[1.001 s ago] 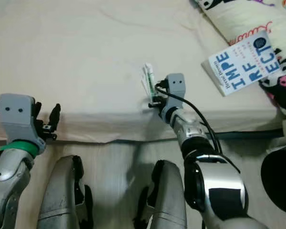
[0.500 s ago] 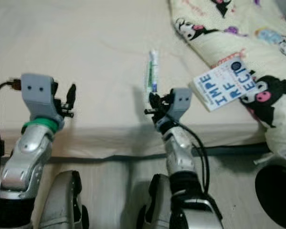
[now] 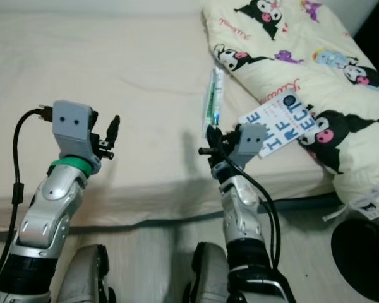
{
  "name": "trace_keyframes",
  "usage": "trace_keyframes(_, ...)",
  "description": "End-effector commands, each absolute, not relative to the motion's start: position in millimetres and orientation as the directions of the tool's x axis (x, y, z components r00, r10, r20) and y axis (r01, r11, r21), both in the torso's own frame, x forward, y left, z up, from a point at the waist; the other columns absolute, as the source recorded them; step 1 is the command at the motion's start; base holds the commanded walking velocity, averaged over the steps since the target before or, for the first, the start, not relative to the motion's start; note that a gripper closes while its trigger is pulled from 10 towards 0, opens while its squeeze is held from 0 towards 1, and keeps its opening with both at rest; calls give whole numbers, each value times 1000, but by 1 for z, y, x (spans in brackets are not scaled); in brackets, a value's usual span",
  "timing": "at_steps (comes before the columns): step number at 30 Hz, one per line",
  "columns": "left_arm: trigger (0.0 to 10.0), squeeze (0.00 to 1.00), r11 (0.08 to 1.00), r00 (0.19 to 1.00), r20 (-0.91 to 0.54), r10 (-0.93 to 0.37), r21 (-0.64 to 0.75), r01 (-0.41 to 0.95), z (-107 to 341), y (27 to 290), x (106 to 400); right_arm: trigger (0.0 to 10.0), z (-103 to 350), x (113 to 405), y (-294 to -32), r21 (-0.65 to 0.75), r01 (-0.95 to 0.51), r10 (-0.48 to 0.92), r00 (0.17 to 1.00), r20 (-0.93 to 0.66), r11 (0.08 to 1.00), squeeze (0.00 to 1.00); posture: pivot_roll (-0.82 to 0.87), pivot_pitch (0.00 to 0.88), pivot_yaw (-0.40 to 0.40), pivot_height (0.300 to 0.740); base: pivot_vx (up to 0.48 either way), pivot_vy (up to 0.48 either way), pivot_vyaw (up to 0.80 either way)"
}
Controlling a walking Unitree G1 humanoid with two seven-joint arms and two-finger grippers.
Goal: Clean up the room
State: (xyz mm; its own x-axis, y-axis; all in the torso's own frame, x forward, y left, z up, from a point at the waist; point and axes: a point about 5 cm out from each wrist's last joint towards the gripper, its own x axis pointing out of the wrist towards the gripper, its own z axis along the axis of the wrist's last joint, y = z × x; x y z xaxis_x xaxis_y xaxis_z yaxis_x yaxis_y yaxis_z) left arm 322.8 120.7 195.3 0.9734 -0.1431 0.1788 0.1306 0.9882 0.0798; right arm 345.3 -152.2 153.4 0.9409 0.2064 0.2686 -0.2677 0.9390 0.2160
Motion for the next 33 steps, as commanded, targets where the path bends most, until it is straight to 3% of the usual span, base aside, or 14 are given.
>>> trace_keyframes(1, 10000, 0, 987, 972, 179, -153, 85, 139, 193, 119, 323, 10000, 150, 342, -150, 226, -267, 209, 946, 248, 937, 0, 62, 30, 12, 629, 0, 0, 0)
trace_keyframes(33, 10000, 0, 979, 965, 171, -200, 76, 189, 192, 111, 327, 10000, 151, 339, -147, 227, -245, 196, 956, 220, 943, 0, 55, 24, 19, 711, 0, 0, 0)
